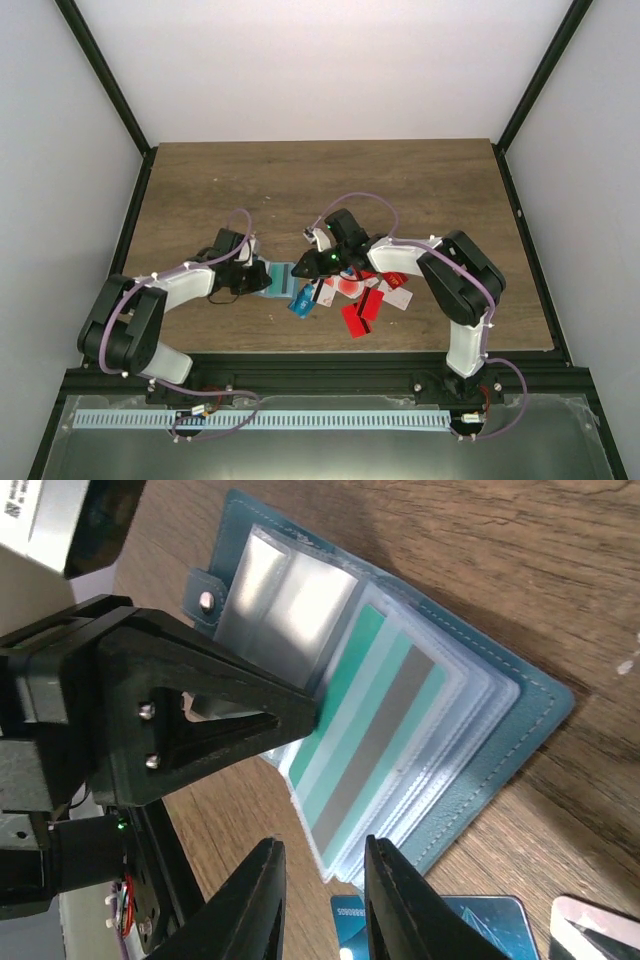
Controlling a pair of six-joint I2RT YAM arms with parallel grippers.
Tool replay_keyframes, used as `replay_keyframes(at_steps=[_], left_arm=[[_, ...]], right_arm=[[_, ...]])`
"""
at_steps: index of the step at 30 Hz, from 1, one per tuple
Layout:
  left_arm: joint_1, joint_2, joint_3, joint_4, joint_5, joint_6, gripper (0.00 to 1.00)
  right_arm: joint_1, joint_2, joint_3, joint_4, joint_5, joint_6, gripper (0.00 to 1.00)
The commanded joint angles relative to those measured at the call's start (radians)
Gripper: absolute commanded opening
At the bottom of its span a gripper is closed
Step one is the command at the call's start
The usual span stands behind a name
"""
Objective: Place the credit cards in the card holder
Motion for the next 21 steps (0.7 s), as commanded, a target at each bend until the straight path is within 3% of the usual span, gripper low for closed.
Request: replay_keyframes(at_steps=[1,21], left_arm=[[-0.005,0.024,0.01,0.026,-0.005,0.014,0.04],[-0.004,0.052,-0.006,0.045,-0.011,0.014,0.04]], right_arm=[[0.008,0.02,0.012,0.037,-0.039,0.027,0.24],[0.024,0.121,0.071,0.069,-0.078,0.062,0.31]])
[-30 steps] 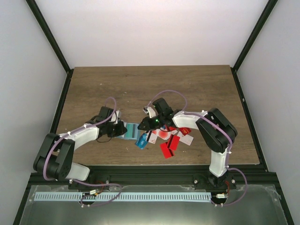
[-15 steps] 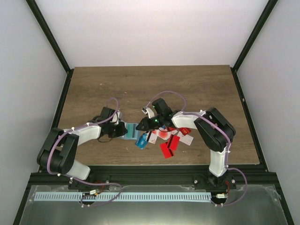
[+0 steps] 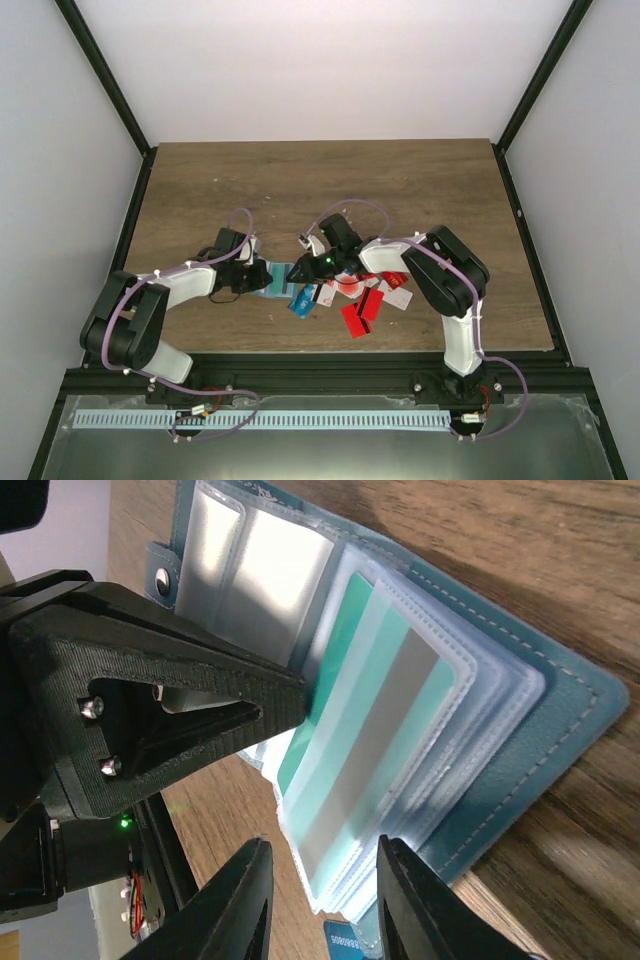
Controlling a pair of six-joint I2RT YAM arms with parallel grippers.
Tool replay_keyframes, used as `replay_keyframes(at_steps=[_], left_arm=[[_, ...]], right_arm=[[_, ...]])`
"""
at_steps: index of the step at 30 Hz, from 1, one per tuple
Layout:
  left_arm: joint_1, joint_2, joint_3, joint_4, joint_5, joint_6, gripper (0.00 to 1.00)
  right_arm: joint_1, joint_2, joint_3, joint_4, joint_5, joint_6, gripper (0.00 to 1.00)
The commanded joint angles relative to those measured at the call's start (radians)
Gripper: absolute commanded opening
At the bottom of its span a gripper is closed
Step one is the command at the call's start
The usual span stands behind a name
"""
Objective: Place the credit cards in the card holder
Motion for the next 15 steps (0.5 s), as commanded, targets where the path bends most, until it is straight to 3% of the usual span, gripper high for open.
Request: replay_keyframes(at_steps=[1,15], left_arm=[[-0.004,0.021,-0.007,0.001,-0.007,0.014,0.04],[-0.005,0.024,-0.011,0.004,-0.006,0.013,0.04]], right_arm=[[0.01,0.024,0.048,0.019,-0.021,0.008,0.31],[0.01,0.026,0.056,-0.009,0.014,-0.003,0.31]])
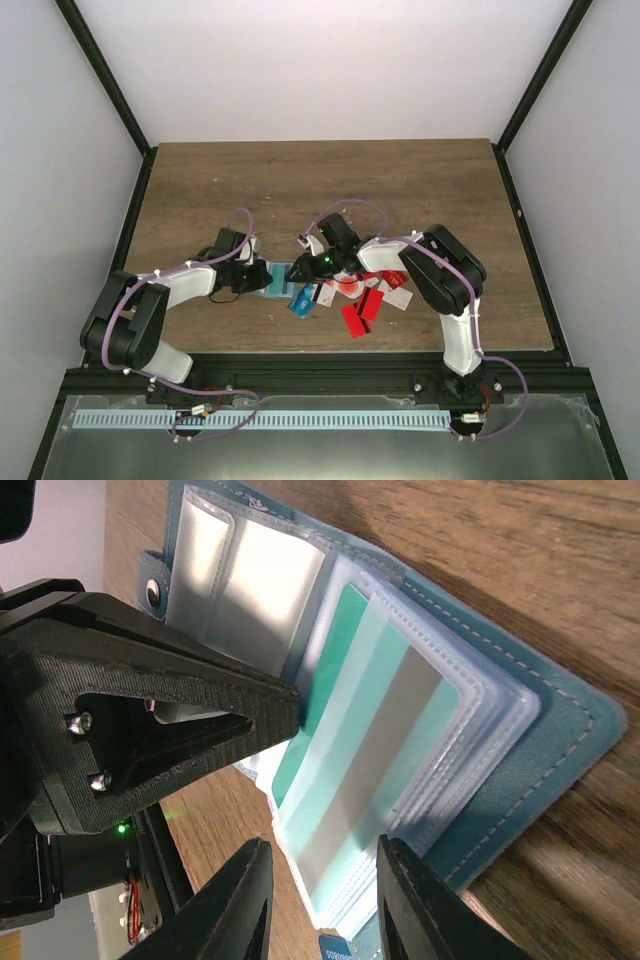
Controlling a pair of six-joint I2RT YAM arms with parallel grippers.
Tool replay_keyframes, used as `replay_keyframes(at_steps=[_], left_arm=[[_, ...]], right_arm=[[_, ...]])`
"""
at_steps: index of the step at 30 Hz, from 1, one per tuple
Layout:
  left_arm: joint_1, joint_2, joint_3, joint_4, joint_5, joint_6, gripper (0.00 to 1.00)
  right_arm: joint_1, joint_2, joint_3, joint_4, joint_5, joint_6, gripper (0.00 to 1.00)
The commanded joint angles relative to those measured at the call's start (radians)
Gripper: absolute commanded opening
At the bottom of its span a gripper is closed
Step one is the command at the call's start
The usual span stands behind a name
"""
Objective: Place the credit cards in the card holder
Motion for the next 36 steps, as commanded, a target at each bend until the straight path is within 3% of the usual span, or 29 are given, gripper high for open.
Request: replay_keyframes(at_steps=[1,36], left_arm=[[-0.006,0.023,-0.011,0.004,-0.003,0.012,0.04],[-0.007,0.005,-0.005,0.003,0.011,0.005,0.04]], right_arm=[[0.008,-0.002,0.03,-0.013,0.022,-0.008,0.31],[0.032,0.016,0.078,0.016,-0.039,-0.005,0.32]])
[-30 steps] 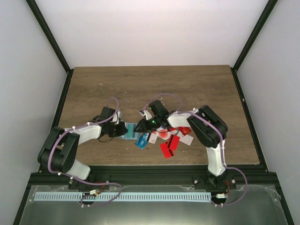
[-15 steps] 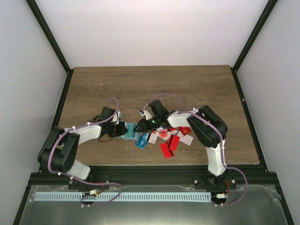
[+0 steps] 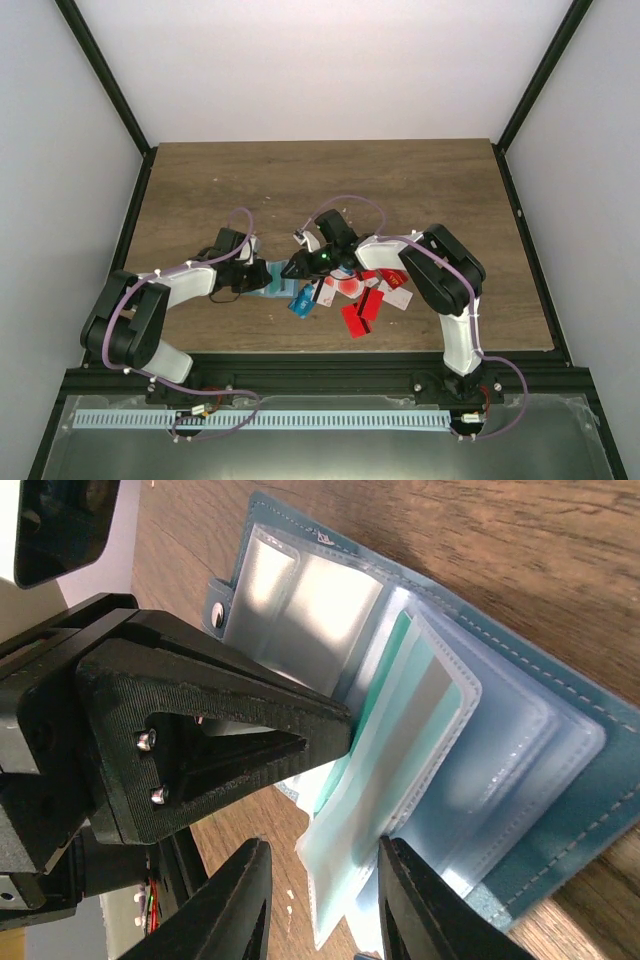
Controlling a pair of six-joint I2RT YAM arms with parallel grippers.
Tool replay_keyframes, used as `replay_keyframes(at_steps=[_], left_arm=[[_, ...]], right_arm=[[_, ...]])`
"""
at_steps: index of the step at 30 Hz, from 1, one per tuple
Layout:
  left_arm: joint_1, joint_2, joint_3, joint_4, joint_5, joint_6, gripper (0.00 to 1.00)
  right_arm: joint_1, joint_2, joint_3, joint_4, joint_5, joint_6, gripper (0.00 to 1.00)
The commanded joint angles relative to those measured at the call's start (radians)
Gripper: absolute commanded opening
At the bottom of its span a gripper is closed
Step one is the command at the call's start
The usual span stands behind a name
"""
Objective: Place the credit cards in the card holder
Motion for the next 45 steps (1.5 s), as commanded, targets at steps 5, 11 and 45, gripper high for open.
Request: replay_keyframes(at_steps=[5,11,45], left_arm=[[-0.006,-0.007,0.002,-0.008,0.019,0.0,0.04],[-0.006,-0.033,0.011,-0.027,0.004,-0.011,0.04],[0.011,-0.441,0.062,-0.364,-0.32,-0.114,0.11]], right_arm=[[0.028,0.018,0.049,0.017,-0.029,-0.006,0.32],[0.036,0.022,0.07,0.019,-0.038,-0.005,0.32],[0.12,0.241,0.4,-0.057,-0.072,0.0,0.4]])
